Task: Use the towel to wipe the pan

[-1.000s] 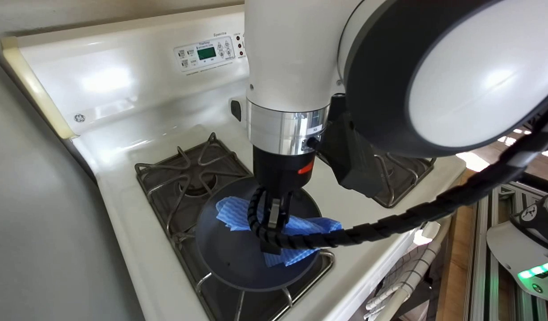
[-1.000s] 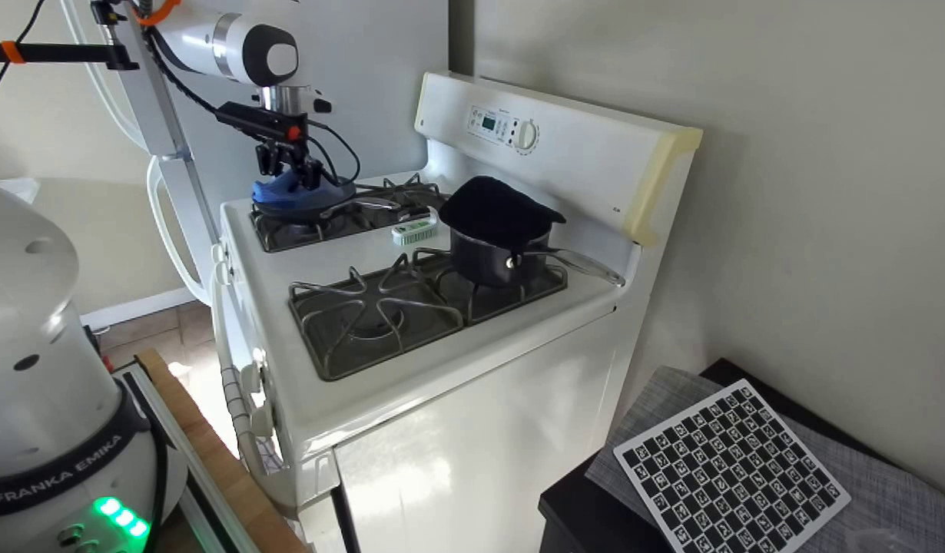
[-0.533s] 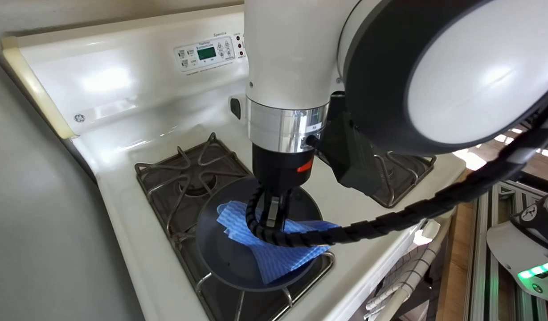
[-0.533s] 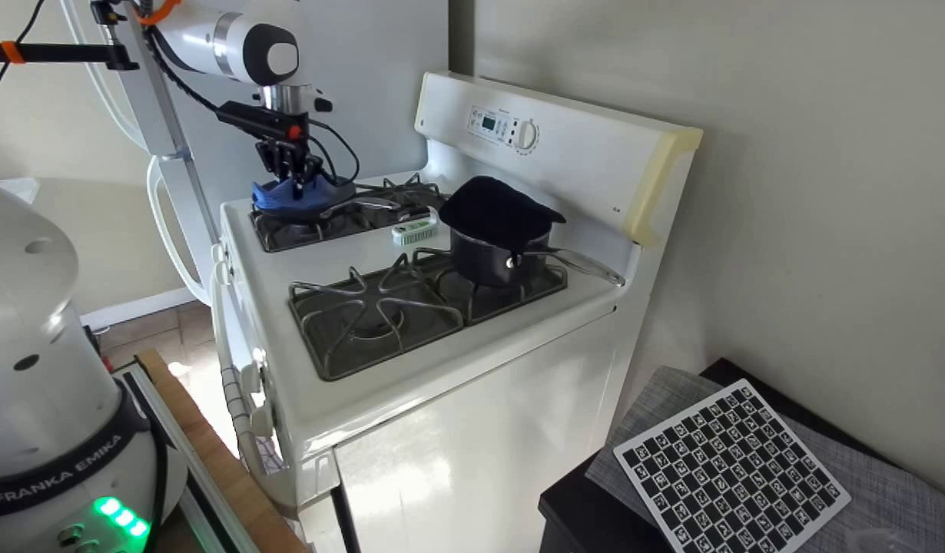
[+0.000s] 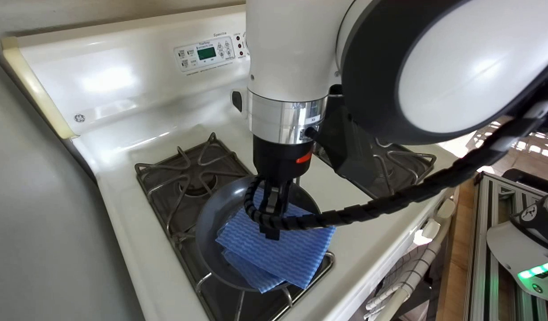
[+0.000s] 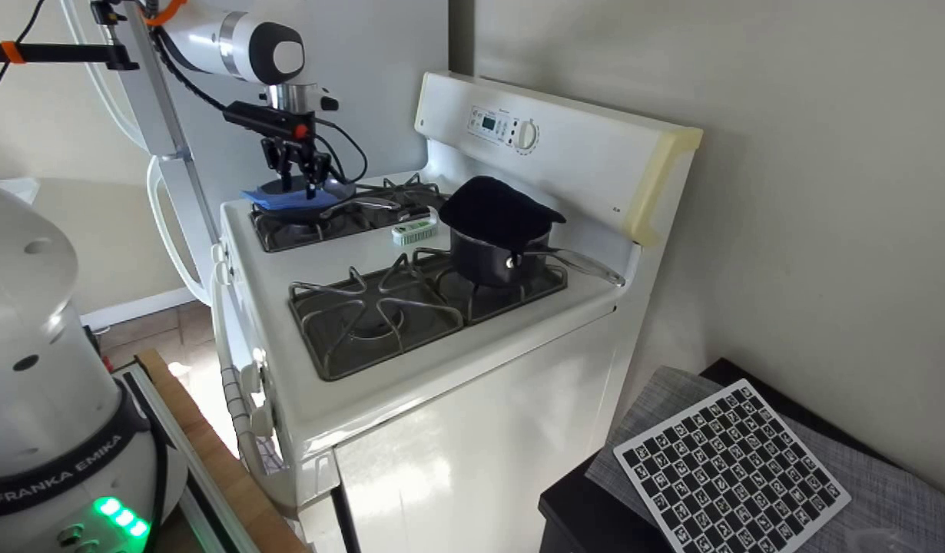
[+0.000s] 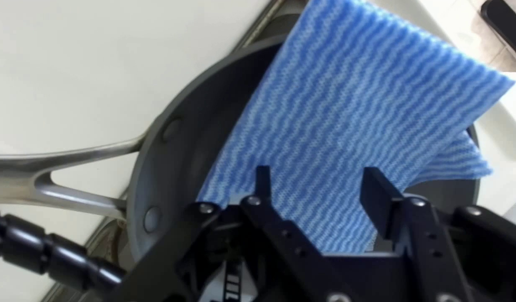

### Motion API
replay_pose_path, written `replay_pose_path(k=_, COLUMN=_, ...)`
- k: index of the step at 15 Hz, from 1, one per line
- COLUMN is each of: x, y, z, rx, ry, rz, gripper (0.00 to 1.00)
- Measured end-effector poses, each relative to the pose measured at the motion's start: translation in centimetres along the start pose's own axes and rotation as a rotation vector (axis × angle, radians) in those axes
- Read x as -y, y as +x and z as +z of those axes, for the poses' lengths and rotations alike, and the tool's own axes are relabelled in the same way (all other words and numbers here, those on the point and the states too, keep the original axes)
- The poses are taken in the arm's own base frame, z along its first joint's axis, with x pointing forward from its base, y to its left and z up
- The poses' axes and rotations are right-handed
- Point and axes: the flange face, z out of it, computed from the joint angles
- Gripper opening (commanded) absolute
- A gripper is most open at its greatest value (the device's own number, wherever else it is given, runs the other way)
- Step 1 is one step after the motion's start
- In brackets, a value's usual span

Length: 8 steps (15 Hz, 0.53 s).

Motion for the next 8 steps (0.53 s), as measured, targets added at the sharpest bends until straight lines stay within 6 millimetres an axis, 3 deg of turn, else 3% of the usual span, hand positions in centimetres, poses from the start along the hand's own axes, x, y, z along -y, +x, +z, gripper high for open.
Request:
replay_pose_path(k=3, x=-0.57, y=0.02, z=0.02, rx=0.000, ry=-0.008, rz=0.005, gripper=0.00)
replay_pose_path(k=4, x=-0.74, y=0.03, z=0.04, rx=0.001, ry=-0.009, rz=0.007, gripper=0.39)
replay_pose_path(k=5, x=-0.86, y=0.04, z=0.06, rx=0.001, ry=-0.010, rz=0.009, gripper=0.15)
replay_pose_path(k=6, x=-0.97, y=0.05, z=0.10, rx=0.002, ry=-0.010, rz=0.010, gripper=0.03)
replay_pose_path(k=7, x=-1.05, y=0.05, z=0.16, rx=0.003, ry=-0.011, rz=0.011, gripper=0.06)
replay_pose_path(k=8, x=-1.11, y=0.06, z=0.24, rx=0.004, ry=-0.011, rz=0.012, gripper=0.03)
